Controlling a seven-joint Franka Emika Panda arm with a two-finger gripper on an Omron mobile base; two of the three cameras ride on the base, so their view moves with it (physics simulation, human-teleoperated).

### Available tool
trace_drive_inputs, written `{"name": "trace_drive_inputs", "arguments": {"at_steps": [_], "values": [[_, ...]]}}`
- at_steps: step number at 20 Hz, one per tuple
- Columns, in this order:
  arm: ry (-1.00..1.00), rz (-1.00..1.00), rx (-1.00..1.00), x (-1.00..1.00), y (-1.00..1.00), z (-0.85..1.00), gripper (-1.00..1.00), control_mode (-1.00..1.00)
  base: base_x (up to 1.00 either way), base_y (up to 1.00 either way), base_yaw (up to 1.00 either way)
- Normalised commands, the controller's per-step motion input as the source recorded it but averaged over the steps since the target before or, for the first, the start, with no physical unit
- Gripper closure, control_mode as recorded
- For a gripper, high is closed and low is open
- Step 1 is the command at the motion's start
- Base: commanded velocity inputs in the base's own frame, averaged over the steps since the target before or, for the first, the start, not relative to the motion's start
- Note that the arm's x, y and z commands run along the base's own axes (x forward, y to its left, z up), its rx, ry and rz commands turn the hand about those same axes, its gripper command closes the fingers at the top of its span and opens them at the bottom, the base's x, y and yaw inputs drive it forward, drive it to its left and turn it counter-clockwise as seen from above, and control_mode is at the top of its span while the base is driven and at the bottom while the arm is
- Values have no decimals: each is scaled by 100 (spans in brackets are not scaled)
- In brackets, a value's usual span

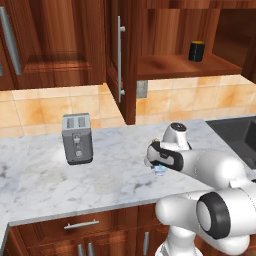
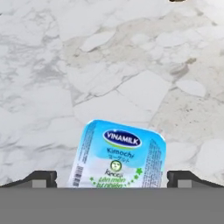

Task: Pick the yogurt and yogurt from the counter and place them in the cabinets closest to them.

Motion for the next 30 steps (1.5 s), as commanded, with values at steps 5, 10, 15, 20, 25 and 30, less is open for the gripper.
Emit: {"name": "trace_drive_inputs", "arguments": {"at_steps": [5, 10, 15, 20, 25, 30], "values": [[0, 0, 3, 7, 0, -15, -100, -100, 0, 0, 0], [0, 0, 0, 4, 0, -13, -100, -100, 0, 0, 0], [0, 0, 0, 1, 0, -11, -100, -100, 0, 0, 0], [0, 0, 0, 0, 0, -13, 100, -100, 0, 0, 0], [0, 0, 0, 0, 0, -1, 100, -100, 0, 0, 0], [0, -4, 0, 6, 0, 8, 100, -100, 0, 0, 0]]}}
